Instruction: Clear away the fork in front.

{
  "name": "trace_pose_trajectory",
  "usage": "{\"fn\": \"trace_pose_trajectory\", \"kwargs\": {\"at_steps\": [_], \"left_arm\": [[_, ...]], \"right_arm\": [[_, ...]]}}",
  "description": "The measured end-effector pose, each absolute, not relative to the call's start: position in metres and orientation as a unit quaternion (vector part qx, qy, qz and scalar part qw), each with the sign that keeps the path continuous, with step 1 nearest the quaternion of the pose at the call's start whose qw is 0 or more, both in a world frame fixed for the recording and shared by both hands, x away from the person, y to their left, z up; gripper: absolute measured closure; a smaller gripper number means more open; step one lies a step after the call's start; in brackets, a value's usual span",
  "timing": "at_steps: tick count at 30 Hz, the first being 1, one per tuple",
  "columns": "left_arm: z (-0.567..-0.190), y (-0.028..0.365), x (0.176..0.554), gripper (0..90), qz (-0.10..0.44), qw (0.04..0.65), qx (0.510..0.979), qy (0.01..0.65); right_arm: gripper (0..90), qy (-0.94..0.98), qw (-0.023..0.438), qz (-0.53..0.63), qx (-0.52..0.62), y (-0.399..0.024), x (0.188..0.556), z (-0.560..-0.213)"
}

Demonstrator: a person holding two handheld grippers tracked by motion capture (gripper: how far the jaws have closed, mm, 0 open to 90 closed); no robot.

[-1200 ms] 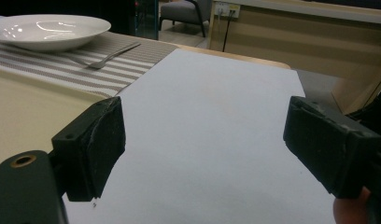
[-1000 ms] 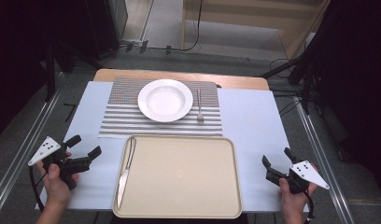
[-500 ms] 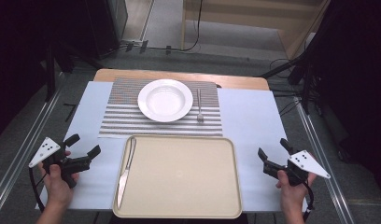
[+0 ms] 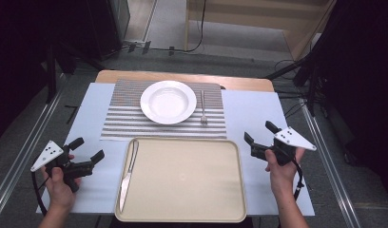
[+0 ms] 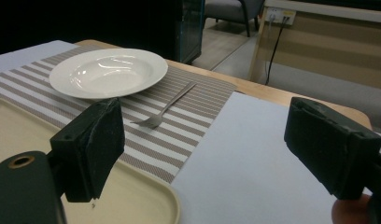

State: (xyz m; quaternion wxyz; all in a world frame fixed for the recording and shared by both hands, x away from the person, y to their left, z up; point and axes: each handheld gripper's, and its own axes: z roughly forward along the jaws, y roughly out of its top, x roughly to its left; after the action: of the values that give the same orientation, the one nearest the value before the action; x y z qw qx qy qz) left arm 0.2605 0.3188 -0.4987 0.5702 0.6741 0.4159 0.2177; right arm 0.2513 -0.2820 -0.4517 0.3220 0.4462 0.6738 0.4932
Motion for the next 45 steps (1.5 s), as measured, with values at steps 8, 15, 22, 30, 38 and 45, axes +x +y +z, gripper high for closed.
{"fn": "trace_pose_trajectory", "kwargs": {"at_steps": [8, 15, 22, 30, 38, 45], "left_arm": [[-0.499, 0.319, 0.261, 0.0, 0.212, 0.574, 0.677, 0.408], [-0.499, 0.319, 0.260, 0.0, 0.209, 0.577, 0.677, 0.406], [-0.499, 0.319, 0.261, 0.0, 0.205, 0.578, 0.680, 0.403], [-0.499, 0.320, 0.260, 0.0, 0.206, 0.582, 0.676, 0.402], [-0.500, 0.320, 0.261, 0.0, 0.204, 0.582, 0.678, 0.401], [-0.500, 0.319, 0.261, 0.0, 0.203, 0.580, 0.680, 0.399]], "right_arm": [[13.4, 0.683, 0.315, 0.480, 0.451, -0.264, 0.277, -0.443], [13.8, 0.701, 0.296, 0.465, 0.452, -0.248, 0.301, -0.440], [13.6, 0.697, 0.274, 0.470, 0.467, -0.241, 0.326, -0.436], [14.1, 0.705, 0.264, 0.454, 0.477, -0.233, 0.349, -0.436], [18.5, 0.702, 0.260, 0.435, 0.500, -0.222, 0.372, -0.436], [21.7, 0.706, 0.251, 0.417, 0.515, -0.213, 0.390, -0.439]]}}
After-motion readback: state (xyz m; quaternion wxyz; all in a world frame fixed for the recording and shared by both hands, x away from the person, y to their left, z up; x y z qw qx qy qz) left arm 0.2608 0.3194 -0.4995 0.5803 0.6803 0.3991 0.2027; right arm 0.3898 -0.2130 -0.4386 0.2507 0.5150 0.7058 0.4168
